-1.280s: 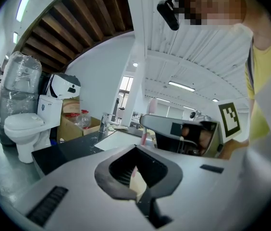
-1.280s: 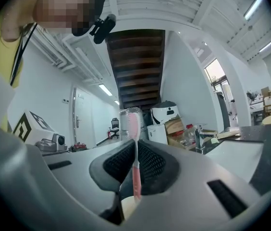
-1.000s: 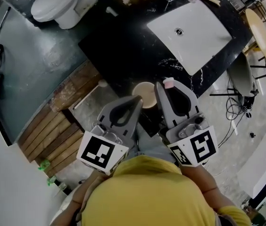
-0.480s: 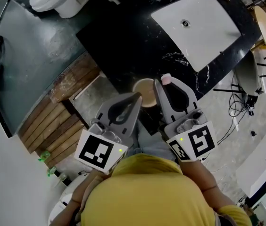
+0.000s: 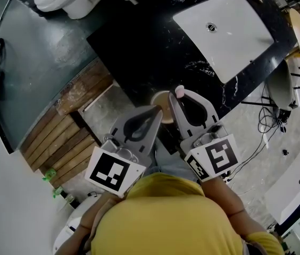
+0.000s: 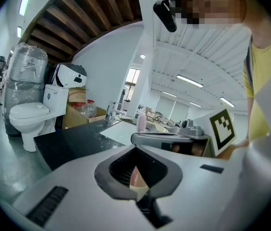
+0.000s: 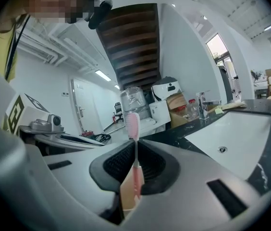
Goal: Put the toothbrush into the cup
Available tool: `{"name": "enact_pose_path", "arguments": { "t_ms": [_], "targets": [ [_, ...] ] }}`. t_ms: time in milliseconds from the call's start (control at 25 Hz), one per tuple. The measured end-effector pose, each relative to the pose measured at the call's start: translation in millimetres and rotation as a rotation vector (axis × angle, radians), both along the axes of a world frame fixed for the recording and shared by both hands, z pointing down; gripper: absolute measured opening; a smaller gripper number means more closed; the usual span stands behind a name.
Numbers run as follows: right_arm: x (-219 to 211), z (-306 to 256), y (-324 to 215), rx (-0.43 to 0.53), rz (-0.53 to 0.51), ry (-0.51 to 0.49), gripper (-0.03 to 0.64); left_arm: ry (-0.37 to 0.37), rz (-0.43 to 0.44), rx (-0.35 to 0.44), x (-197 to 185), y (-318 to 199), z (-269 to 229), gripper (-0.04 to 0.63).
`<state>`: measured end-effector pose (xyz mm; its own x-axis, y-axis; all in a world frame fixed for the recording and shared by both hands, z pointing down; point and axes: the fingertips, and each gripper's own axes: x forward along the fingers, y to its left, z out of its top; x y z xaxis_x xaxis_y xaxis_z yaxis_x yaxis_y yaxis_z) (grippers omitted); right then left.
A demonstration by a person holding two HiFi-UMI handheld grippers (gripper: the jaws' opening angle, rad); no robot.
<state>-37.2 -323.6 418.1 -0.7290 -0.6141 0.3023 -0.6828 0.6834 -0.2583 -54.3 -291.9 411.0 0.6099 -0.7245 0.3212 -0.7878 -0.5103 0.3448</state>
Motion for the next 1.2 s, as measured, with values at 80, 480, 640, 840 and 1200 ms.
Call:
{"name": "enact_pose_path", "arguments": {
  "t_ms": [80, 480, 640, 840, 1200],
  "targets": [
    [-0.9, 3.8, 0.8, -0.012, -0.004, 0.009, 0.035, 0.0, 0.001, -0.001, -0.5, -0.1, 0.6, 0.005],
    [-3.7, 11.2, 2.0, -0.047, -0.016, 0.021, 0.035, -0.008, 0.015, -0.01, 1.5, 0.2, 4.0, 0.005],
    [-5.1, 13.6, 2.9, -0.06, -0.028, 0.038, 0.037, -0.007, 0.014, -0.016, 1.1, -1.8, 6.9, 0.005],
    [-5.2, 13.8, 2.7, -0.069, -0.031, 0.043, 0.037, -0.01, 0.012, -0.016, 1.3, -5.0, 8.2, 0.005],
    [-5.5, 10.5, 4.9, -0.063, -0.033, 0.044, 0.037, -0.011, 0.02, -0.017, 4.1, -3.9, 9.0, 0.005]
  ]
}}
